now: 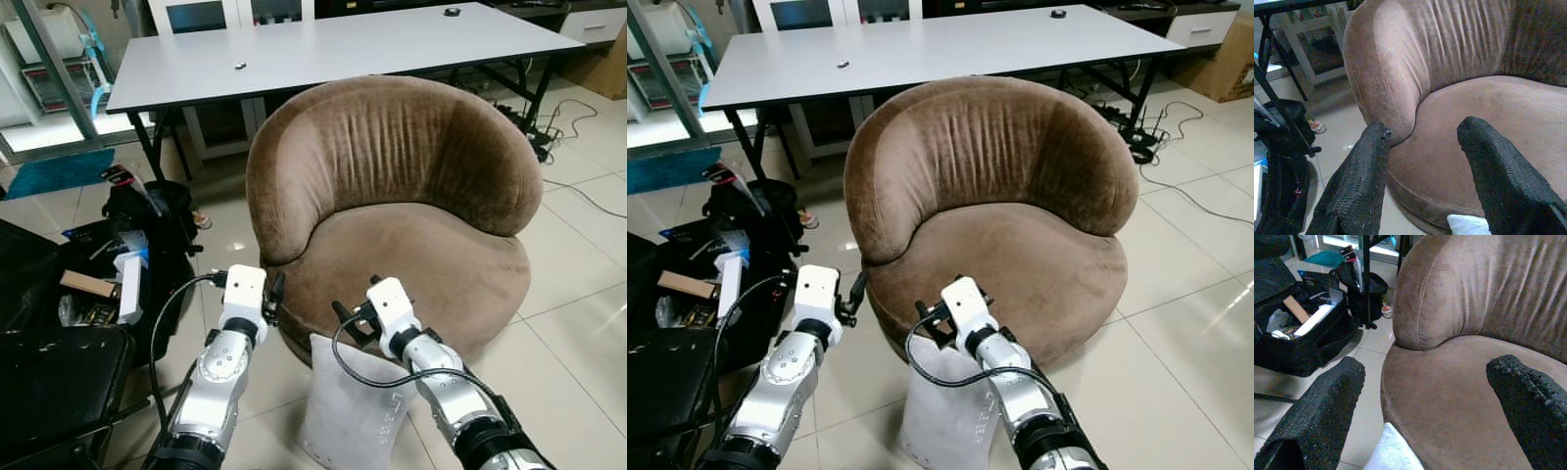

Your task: Move the pillow to the sofa from floor

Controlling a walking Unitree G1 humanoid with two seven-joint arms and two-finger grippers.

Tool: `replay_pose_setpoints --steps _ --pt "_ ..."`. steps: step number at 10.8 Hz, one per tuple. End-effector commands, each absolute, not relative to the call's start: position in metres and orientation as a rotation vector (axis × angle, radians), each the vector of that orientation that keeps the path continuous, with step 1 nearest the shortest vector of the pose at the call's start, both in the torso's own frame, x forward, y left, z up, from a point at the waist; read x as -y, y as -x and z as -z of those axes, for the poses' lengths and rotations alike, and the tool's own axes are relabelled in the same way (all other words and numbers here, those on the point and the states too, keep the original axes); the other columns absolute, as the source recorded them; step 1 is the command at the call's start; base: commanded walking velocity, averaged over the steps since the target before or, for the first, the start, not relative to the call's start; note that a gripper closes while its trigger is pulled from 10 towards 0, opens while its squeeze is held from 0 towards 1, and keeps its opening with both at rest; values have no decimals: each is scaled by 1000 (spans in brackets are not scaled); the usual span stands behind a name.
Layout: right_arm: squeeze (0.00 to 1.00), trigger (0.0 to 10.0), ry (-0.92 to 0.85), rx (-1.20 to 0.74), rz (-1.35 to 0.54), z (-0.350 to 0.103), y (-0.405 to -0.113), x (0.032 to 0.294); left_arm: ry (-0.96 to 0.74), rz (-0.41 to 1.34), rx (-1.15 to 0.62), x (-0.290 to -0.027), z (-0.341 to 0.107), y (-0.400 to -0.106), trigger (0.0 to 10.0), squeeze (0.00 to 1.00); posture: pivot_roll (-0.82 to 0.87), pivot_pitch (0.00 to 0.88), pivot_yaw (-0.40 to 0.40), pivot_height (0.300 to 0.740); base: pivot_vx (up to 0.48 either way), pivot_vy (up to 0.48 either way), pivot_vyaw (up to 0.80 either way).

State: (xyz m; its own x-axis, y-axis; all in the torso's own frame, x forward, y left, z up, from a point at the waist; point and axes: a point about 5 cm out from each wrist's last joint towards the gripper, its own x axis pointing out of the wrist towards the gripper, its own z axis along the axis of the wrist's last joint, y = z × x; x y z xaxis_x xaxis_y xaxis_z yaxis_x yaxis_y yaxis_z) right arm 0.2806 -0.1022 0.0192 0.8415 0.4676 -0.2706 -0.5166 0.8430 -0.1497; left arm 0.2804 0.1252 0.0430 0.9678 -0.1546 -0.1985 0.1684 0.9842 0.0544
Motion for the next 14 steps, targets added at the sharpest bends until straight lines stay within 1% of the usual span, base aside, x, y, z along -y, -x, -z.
replay_pose_setpoints --steps 1,4,7,9,11,12,13,14 --pt "0 10000 220 -232 -535 -19 -280 101 -84 158 -207 -127 -42 -280 10000 0 -110 0 57 687 0 0 0" --pt "0 10000 221 -236 -536 -18 -280 102 -82 163 -216 -126 -41 -280 10000 0 -110 0 57 672 0 0 0" --pt "0 10000 216 -248 -528 -17 -280 103 -42 120 -241 -138 -38 -284 10000 0 -113 0 54 652 0 0 0" --pt "0 10000 211 -251 -510 -17 -282 105 -32 110 -215 -141 -42 -287 10000 0 -117 0 57 632 0 0 0" --pt "0 10000 215 -250 -508 -17 -282 106 -28 114 -239 -139 -38 -286 10000 0 -117 0 57 607 0 0 0" --pt "0 10000 215 -250 -508 -17 -282 106 -19 112 -244 -139 -37 -286 10000 0 -119 0 59 602 0 0 0" --pt "0 10000 221 -242 -495 -19 -283 107 -26 95 -215 -149 -41 -290 10000 0 -120 0 58 587 0 0 0" --pt "0 10000 221 -202 -468 -31 -293 112 -37 57 -168 -163 -55 -300 10000 0 -116 0 59 587 0 0 0"
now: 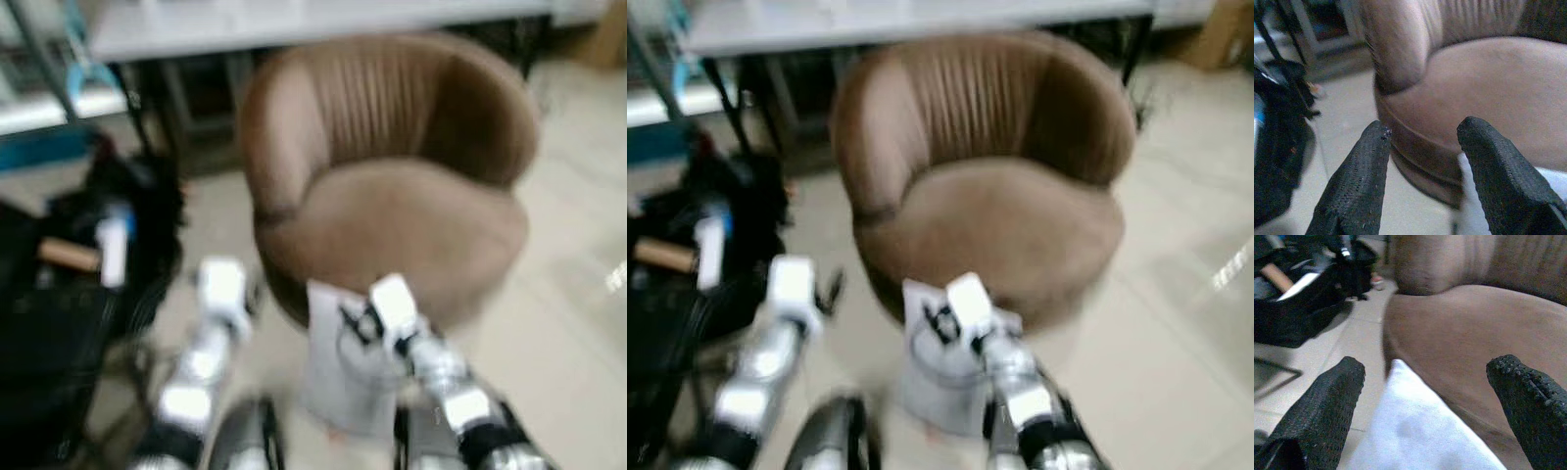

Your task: Move the pillow to the sofa from floor

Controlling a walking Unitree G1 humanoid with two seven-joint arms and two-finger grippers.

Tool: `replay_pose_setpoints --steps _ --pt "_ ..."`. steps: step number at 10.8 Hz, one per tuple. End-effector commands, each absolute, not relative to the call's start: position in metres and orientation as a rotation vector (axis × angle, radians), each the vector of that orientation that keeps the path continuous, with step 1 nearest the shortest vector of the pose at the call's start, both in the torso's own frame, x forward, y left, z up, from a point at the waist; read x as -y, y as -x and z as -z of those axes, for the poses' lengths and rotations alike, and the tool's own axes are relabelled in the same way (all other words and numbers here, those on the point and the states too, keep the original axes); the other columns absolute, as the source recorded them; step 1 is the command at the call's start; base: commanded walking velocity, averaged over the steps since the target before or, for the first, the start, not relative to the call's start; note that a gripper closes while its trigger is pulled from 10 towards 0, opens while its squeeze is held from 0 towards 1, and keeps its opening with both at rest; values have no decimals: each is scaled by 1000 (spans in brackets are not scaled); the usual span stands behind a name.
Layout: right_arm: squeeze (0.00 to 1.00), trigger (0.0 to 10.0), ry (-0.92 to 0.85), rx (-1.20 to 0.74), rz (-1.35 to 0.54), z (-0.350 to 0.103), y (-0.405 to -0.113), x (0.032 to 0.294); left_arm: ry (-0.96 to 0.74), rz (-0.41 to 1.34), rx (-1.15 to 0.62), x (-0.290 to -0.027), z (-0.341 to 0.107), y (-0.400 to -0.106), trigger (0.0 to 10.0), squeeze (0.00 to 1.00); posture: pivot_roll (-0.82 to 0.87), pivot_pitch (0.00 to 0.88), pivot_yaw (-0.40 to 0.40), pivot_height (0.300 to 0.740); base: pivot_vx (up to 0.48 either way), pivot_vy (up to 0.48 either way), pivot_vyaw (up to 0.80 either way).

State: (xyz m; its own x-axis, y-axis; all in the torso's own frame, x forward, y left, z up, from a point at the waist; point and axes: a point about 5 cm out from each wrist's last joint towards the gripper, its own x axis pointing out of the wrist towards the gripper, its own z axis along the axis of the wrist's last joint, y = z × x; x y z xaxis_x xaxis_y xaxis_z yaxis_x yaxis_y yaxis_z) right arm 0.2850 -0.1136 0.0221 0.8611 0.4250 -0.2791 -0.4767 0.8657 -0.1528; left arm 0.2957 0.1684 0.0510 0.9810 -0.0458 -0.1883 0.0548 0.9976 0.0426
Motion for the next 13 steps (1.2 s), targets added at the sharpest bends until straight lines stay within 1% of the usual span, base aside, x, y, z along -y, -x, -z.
replay_pose_setpoints --steps 1,2,3,4,5,6,7,8,9,10,11,12,13 --pt "0 10000 189 -146 -417 -52 -305 126 -47 21 -103 -182 -75 -304 10000 0 -113 0 59 587 0 0 0" --pt "0 10000 150 -134 -376 -63 -307 151 -48 24 -67 -199 -84 -293 10000 0 -110 0 61 587 0 0 0" --pt "0 10000 143 -128 -362 -66 -304 163 -24 37 -46 -206 -88 -283 10000 0 -110 0 60 587 0 0 0" --pt "0 10000 112 -114 -386 -75 -285 184 -9 86 -29 -222 -95 -255 10000 0 -93 0 50 587 0 0 0" --pt "0 10000 97 -126 -419 -73 -273 186 16 110 -48 -221 -92 -242 10000 0 -88 0 46 587 0 0 0" --pt "0 10000 104 -172 -442 -62 -256 188 27 112 -82 -219 -82 -228 10000 0 -83 0 39 587 0 0 0" --pt "0 10000 112 -201 -448 -55 -249 189 53 109 -88 -219 -80 -223 10000 0 -83 0 36 587 0 0 0" --pt "0 10000 151 -229 -487 -46 -235 185 58 98 -104 -222 -77 -220 10000 0 -84 0 36 572 0 0 0" --pt "0 10000 144 -259 -487 -41 -228 182 45 94 -121 -226 -77 -221 10000 0 -89 0 38 557 0 0 0" --pt "0 10000 142 -265 -492 -38 -226 178 -6 89 -151 -230 -74 -223 10000 0 -89 0 38 542 0 0 0" --pt "0 10000 152 -266 -507 -34 -224 169 -18 87 -159 -232 -72 -226 10000 0 -95 0 42 522 0 0 0" --pt "0 10000 177 -259 -524 -33 -222 161 -9 95 -148 -232 -74 -228 10000 0 -99 0 46 502 0 0 0" --pt "0 10000 188 -255 -527 -34 -221 159 6 109 -141 -231 -75 -229 10000 0 -103 0 48 492 0 0 0"
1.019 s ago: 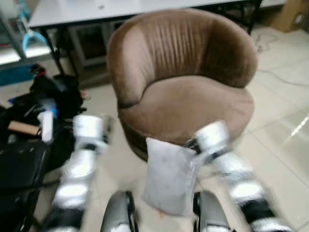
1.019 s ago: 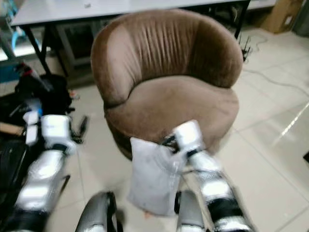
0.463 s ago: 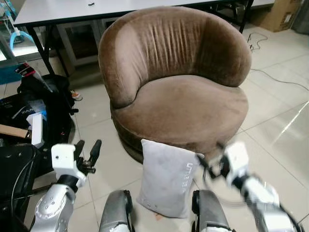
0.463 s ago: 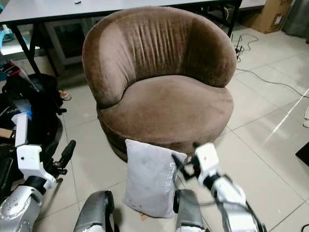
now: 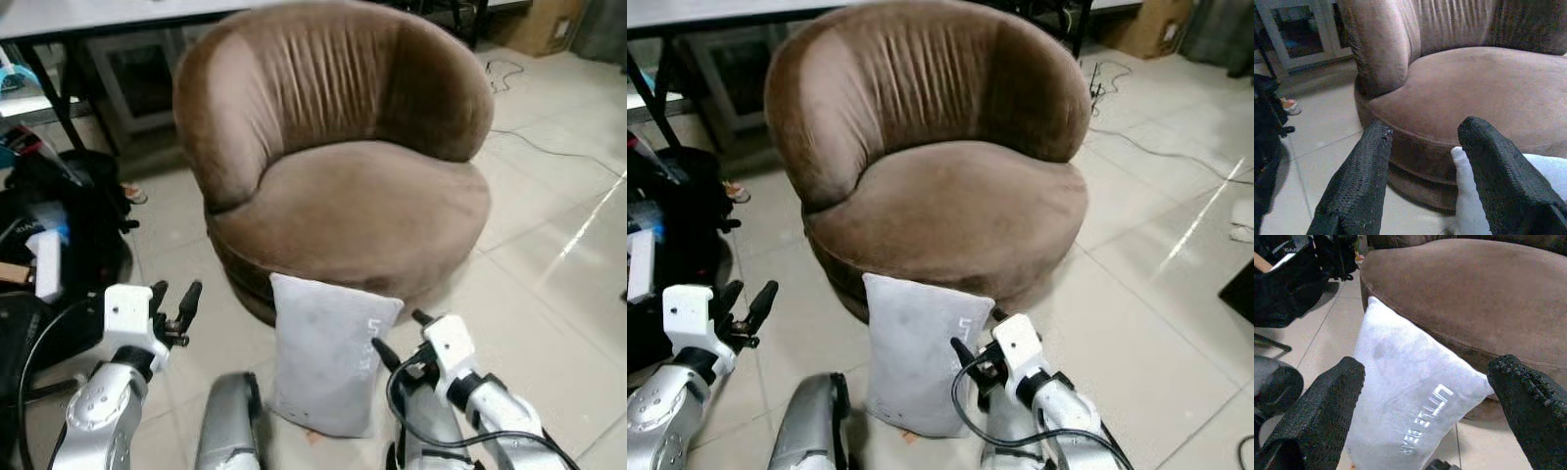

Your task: Move the pillow to the sofa from floor

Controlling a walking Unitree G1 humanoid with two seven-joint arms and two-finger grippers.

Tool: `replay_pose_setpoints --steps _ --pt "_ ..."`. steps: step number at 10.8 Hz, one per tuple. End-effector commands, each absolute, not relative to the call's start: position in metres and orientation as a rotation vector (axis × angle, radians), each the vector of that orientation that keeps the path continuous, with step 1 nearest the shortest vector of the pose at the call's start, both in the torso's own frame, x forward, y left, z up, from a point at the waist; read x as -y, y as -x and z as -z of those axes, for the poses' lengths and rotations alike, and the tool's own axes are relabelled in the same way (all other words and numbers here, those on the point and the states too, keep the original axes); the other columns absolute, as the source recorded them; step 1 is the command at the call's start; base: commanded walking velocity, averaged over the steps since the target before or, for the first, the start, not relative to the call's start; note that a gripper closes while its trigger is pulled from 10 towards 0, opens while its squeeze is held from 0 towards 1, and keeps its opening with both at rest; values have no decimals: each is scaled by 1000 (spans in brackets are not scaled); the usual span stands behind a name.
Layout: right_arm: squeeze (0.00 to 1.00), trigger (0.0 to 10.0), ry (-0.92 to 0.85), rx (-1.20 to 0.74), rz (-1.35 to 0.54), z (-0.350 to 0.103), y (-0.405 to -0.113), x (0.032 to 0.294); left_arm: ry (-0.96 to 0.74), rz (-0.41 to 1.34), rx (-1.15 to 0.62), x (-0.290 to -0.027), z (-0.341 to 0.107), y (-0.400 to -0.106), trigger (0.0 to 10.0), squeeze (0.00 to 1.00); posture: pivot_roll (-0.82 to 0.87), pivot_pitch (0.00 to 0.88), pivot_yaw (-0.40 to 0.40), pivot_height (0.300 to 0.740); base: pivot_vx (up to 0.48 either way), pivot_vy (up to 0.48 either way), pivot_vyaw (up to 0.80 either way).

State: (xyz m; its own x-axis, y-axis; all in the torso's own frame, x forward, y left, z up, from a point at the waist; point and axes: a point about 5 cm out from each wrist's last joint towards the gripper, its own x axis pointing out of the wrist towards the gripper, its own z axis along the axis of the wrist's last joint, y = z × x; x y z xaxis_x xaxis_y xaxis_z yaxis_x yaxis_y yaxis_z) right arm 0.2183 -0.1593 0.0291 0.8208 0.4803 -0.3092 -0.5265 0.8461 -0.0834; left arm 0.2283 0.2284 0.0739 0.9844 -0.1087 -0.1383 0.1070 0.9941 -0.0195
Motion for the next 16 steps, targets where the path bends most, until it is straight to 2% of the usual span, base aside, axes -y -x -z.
replay_pose_setpoints --steps 1,3,6,8,10,11,12,14,15,16 --pt "0 10000 180 -245 -545 -36 -219 159 18 121 -137 -229 -76 -228 10000 0 -106 0 49 477 0 0 0" --pt "0 10000 200 -244 -542 -41 -218 167 -8 134 -143 -227 -73 -227 10000 0 -107 0 45 442 0 0 0" --pt "0 10000 205 -218 -567 -59 -216 163 -39 155 -160 -223 -68 -227 10000 0 -110 0 42 387 0 0 0" --pt "0 10000 210 -204 -571 -72 -217 158 -80 201 -234 -227 -60 -231 10000 0 -115 0 43 387 0 0 0" --pt "0 10000 210 -190 -581 -83 -215 147 -240 301 -298 -253 -67 -264 10000 0 -115 0 53 387 0 0 0" --pt "0 10000 201 -181 -580 -89 -204 135 -338 362 -340 -262 -69 -282 10000 0 -127 0 67 387 0 0 0" --pt "0 10000 194 -209 -572 -73 -194 128 -384 362 -361 -263 -69 -293 10000 0 -152 0 78 387 0 0 0" --pt "0 10000 190 -258 -552 -76 -169 109 -465 416 -394 -250 -71 -319 10000 0 -199 0 79 387 0 0 0" --pt "0 10000 191 -275 -542 -82 -149 90 -513 475 -422 -234 -69 -329 10000 0 -247 0 85 387 0 0 0" --pt "0 10000 187 -280 -525 -87 -138 82 -537 511 -427 -224 -69 -333 10000 0 -270 11 89 387 0 0 0"
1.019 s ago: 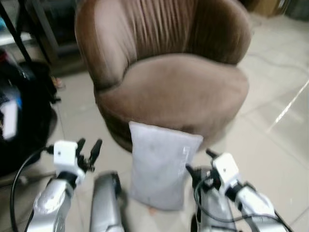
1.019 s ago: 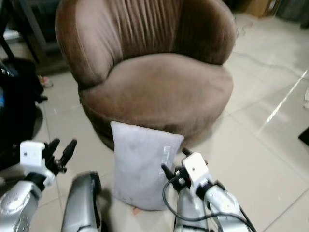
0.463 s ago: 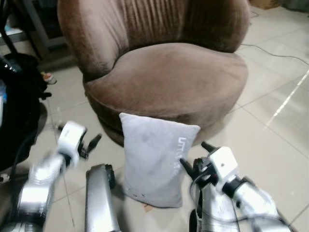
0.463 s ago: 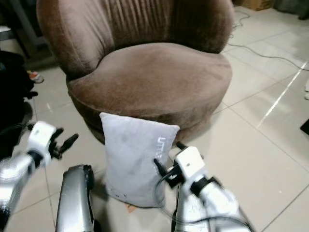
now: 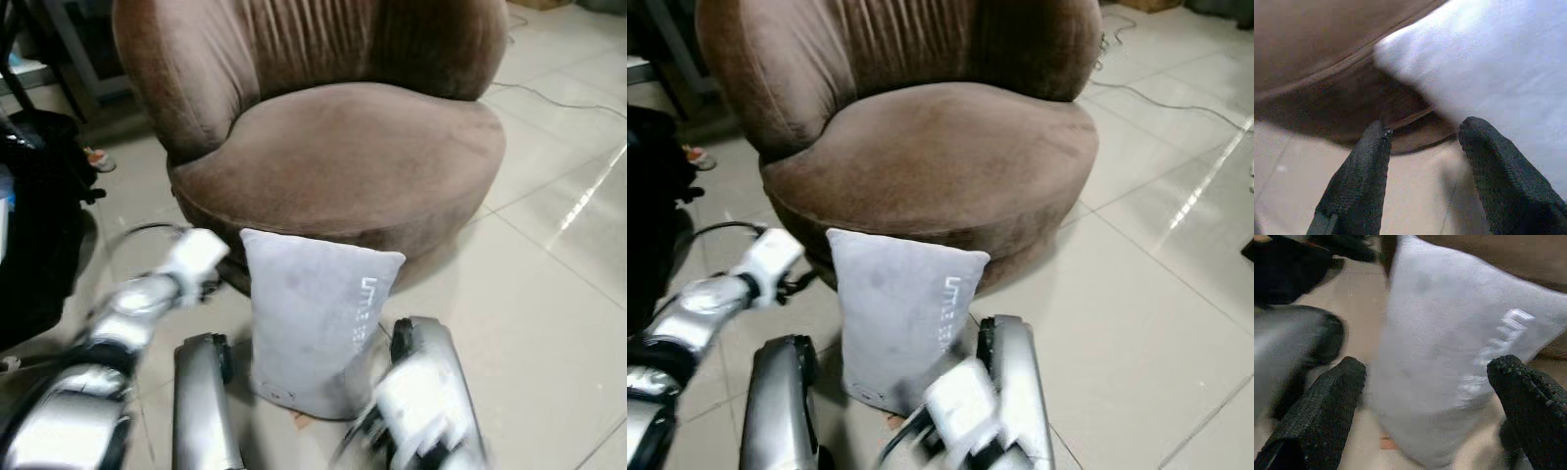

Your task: Move the pillow to the sofa from floor

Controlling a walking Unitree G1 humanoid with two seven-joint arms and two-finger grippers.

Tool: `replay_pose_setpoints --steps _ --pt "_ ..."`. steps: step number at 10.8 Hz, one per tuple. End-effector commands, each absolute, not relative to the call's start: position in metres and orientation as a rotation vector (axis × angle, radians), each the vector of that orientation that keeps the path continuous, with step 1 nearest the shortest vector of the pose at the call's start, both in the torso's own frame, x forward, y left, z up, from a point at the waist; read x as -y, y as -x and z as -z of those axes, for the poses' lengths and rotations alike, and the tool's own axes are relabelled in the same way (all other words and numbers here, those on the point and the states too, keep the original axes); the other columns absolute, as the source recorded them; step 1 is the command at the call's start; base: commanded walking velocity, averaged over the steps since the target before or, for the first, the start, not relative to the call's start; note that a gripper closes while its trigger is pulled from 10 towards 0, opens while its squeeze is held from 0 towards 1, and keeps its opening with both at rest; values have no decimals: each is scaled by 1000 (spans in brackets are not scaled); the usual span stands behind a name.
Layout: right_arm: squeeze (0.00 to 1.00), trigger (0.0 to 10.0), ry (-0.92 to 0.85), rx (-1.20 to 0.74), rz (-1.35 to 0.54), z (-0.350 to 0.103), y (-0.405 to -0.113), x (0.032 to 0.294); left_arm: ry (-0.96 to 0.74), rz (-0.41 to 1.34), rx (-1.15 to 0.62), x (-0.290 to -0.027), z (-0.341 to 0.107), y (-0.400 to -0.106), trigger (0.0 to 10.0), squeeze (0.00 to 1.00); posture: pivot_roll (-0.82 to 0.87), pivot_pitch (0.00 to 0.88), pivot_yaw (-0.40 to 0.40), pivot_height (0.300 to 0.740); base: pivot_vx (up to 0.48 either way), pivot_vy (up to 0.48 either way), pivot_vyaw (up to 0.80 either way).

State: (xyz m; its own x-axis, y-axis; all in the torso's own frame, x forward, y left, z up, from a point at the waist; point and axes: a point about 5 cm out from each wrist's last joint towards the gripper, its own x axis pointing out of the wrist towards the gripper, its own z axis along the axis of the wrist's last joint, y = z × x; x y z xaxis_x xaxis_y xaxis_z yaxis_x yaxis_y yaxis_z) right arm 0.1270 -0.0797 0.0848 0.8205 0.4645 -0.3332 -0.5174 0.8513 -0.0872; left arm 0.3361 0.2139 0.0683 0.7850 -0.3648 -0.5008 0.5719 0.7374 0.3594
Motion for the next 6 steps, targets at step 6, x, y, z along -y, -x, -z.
replay_pose_setpoints --steps 6 --pt "0 10000 130 -316 -437 -140 -79 14 -652 662 -453 -170 -57 -341 10000 0 -396 96 114 387 0 0 0"
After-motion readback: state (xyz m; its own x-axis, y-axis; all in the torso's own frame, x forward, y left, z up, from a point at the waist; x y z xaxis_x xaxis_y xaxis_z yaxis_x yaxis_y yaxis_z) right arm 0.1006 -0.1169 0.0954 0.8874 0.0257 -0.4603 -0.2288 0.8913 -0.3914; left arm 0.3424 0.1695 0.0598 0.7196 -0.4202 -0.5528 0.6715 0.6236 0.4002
